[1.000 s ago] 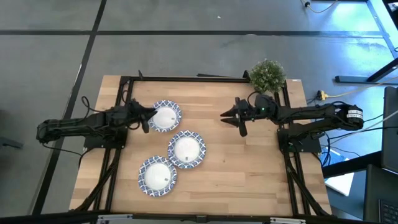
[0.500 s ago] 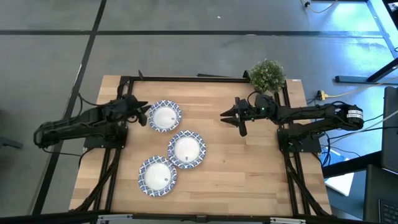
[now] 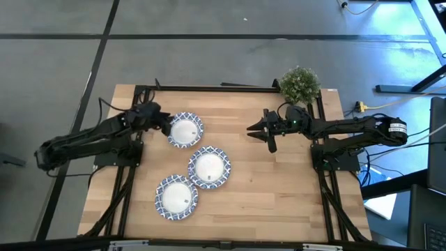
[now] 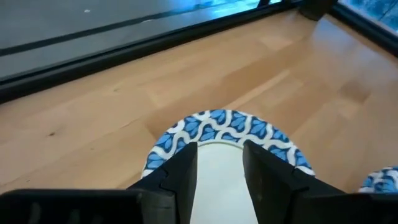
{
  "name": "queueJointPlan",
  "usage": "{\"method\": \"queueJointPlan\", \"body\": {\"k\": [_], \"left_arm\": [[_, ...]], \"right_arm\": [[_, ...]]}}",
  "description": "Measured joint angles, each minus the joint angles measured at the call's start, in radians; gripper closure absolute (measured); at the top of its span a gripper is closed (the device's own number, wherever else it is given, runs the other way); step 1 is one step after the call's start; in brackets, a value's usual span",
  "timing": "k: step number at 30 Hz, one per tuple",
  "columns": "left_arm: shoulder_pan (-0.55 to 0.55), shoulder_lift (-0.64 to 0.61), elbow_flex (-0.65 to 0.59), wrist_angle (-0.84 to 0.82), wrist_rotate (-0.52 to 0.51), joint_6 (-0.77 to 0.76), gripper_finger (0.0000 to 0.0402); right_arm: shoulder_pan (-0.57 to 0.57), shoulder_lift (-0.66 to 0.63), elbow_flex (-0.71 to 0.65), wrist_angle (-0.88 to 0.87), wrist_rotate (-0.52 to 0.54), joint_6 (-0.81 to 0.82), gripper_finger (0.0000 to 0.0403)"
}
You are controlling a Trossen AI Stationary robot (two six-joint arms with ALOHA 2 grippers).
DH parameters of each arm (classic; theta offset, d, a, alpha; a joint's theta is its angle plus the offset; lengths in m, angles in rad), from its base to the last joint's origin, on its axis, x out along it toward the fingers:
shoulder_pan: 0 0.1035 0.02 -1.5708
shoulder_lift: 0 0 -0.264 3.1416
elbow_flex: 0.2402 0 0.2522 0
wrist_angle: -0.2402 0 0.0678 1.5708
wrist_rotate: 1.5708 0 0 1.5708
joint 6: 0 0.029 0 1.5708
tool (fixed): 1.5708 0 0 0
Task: Nest bowls inside each other
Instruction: Stack the white patterned bowl on top of the other white patterned bowls
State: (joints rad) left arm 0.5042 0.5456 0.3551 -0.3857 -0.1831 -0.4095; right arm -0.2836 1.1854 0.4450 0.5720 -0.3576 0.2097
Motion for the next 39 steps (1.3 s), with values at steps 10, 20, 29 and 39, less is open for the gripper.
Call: {"method": "queueJointPlan", "body": {"k": [10,20,29,39], "left_arm": [[0.096,0.143,0.058,-0.002,0.037,0.093,0.0278],[0.164,0.351,0.132,-0.006,0.100,0.210,0.0278],[0.205,0.457,0.139,-0.076,0.128,0.180,0.0278],[0.205,0.503,0.139,-0.068,0.109,0.180,0.0278]], "right_arm": [[0.000,0.000,0.000,0.000,-0.002,0.021,0.0279],[0.000,0.000,0.000,0.000,-0.003,0.027,0.0279],[0.000,0.000,0.000,0.000,-0.011,0.048,0.0279],[0.000,0.000,0.000,0.000,-0.011,0.050,0.0279]]}}
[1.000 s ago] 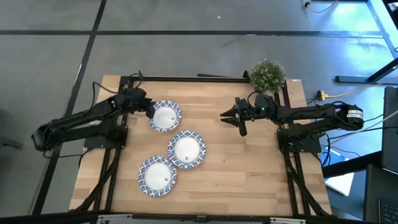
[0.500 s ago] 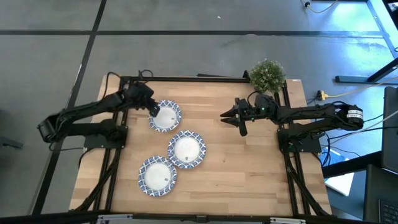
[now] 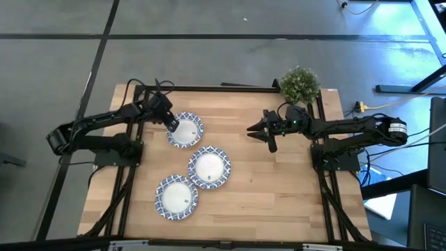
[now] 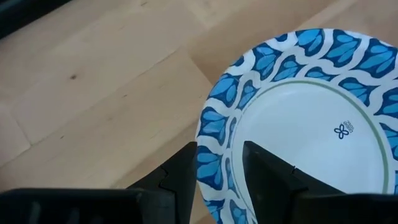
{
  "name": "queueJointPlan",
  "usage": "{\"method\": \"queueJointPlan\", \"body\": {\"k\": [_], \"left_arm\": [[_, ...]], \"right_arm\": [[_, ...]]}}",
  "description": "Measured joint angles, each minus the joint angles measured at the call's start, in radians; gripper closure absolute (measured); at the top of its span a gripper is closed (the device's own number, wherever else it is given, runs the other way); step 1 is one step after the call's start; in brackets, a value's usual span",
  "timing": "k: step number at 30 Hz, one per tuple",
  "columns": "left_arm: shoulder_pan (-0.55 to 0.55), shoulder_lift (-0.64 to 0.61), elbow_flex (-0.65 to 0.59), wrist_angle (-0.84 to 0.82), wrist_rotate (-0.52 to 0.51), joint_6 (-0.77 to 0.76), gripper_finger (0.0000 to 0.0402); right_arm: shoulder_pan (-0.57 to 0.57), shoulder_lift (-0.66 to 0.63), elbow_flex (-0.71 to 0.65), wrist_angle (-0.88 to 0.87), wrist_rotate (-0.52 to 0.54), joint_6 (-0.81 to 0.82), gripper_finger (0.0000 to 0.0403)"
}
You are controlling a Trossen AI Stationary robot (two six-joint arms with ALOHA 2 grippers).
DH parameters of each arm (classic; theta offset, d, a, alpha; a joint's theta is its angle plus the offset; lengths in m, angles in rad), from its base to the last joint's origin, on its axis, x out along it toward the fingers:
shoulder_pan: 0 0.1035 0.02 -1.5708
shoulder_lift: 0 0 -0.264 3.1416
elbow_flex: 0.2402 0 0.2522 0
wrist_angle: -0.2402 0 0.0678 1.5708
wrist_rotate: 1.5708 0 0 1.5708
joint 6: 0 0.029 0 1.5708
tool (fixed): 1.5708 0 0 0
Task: Nest bowls inside each other
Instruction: Stack the white patterned bowl on top of the other white patterned bowls
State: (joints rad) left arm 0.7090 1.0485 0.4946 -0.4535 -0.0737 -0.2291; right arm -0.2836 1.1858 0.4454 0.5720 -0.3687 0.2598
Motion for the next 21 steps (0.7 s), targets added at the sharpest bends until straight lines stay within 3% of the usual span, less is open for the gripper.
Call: {"method": "queueJointPlan", "body": {"k": [21], "left_arm": [[0.000,0.085,-0.001,-0.035,0.013,-0.005,0.0278]], "right_arm": [[0.000,0.000,0.000,0.008,0.000,0.022,0.0279]]}}
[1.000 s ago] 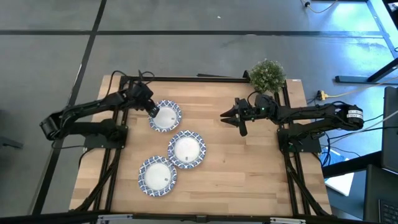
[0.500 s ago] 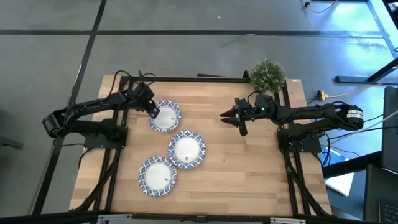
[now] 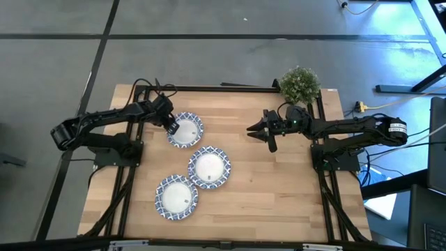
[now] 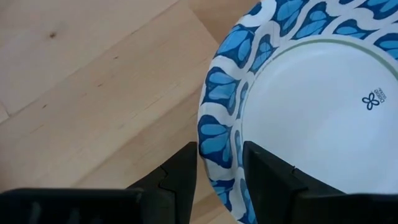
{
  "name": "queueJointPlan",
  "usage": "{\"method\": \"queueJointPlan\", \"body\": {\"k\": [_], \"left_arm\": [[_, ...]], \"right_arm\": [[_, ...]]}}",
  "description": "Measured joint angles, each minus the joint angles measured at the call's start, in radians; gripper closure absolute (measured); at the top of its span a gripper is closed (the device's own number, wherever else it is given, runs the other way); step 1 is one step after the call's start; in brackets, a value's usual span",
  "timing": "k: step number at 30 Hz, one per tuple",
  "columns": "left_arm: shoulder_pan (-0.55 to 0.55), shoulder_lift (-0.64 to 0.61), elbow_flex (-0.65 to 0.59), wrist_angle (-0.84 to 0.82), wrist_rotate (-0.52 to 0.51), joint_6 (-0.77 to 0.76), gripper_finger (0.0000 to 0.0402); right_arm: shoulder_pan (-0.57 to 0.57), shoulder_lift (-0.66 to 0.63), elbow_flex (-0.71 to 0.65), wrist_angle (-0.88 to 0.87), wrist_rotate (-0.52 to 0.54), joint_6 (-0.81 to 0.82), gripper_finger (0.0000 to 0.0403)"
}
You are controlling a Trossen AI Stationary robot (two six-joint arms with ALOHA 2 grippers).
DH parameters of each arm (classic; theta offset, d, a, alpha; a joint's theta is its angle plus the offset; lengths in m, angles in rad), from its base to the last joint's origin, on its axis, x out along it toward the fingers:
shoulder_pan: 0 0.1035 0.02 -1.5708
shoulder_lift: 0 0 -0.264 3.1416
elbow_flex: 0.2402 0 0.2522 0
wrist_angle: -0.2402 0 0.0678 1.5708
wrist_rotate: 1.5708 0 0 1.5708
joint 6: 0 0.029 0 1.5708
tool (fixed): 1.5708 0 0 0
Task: Nest bowls inside each other
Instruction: Stack the white patterned bowl on top of the other white patterned bowls
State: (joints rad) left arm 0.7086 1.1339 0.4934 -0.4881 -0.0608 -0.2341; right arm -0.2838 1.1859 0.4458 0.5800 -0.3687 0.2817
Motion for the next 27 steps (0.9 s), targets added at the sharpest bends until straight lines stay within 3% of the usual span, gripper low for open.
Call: {"method": "queueJointPlan", "body": {"k": [9,27], "left_arm": [[0.000,0.000,0.000,0.004,0.000,0.001,0.0287],[0.000,-0.001,0.000,0.010,0.001,0.001,0.0351]], "right_arm": [[0.000,0.000,0.000,0.000,0.000,-0.001,0.0279],[0.000,0.000,0.000,0.000,0.000,-0.001,0.0279]]}}
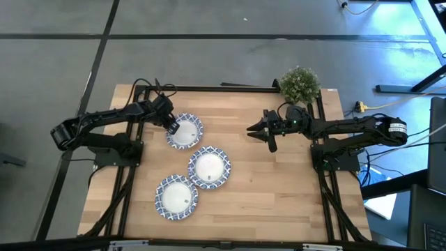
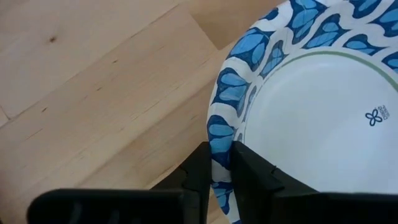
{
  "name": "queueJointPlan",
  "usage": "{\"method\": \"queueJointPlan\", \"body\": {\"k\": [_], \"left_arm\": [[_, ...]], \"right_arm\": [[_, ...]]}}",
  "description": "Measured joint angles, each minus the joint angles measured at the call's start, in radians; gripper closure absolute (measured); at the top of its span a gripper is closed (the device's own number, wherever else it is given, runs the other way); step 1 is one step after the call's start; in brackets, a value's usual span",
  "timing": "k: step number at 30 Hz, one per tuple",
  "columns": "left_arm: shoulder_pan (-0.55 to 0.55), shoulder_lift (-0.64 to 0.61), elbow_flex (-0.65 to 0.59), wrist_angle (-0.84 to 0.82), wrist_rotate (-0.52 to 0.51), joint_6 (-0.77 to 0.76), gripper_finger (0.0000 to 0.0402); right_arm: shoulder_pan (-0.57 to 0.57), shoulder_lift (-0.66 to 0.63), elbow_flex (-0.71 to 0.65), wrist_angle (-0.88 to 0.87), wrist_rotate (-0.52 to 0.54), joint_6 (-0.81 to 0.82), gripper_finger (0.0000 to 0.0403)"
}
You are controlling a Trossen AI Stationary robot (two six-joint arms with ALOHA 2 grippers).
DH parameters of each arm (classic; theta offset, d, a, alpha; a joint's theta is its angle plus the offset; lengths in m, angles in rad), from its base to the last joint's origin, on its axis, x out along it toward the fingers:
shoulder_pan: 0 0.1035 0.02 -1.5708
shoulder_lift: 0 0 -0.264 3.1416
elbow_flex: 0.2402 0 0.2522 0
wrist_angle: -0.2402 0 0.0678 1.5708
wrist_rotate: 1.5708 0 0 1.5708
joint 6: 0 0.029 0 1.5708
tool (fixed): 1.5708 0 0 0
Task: Nest bowls inside each other
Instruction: Stack the white patterned bowl on top of the other white patterned bowls
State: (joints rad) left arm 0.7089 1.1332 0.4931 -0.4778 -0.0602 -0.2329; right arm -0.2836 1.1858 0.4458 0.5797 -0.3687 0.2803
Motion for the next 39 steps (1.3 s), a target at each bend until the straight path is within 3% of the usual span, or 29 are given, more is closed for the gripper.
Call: {"method": "queueJointPlan", "body": {"k": [16,27,39], "left_arm": [[0.010,-0.011,0.000,0.158,0.118,0.005,0.0354],[0.072,-0.098,0.000,0.246,0.212,0.008,0.0355],[0.095,-0.222,0.000,0.273,0.506,-0.096,0.0355]], "right_arm": [[0.000,0.000,0.000,0.000,0.000,0.000,0.0279],[0.000,0.000,0.000,-0.009,0.000,0.000,0.0279],[0.000,0.000,0.000,-0.022,0.000,-0.021,0.0279]]}}
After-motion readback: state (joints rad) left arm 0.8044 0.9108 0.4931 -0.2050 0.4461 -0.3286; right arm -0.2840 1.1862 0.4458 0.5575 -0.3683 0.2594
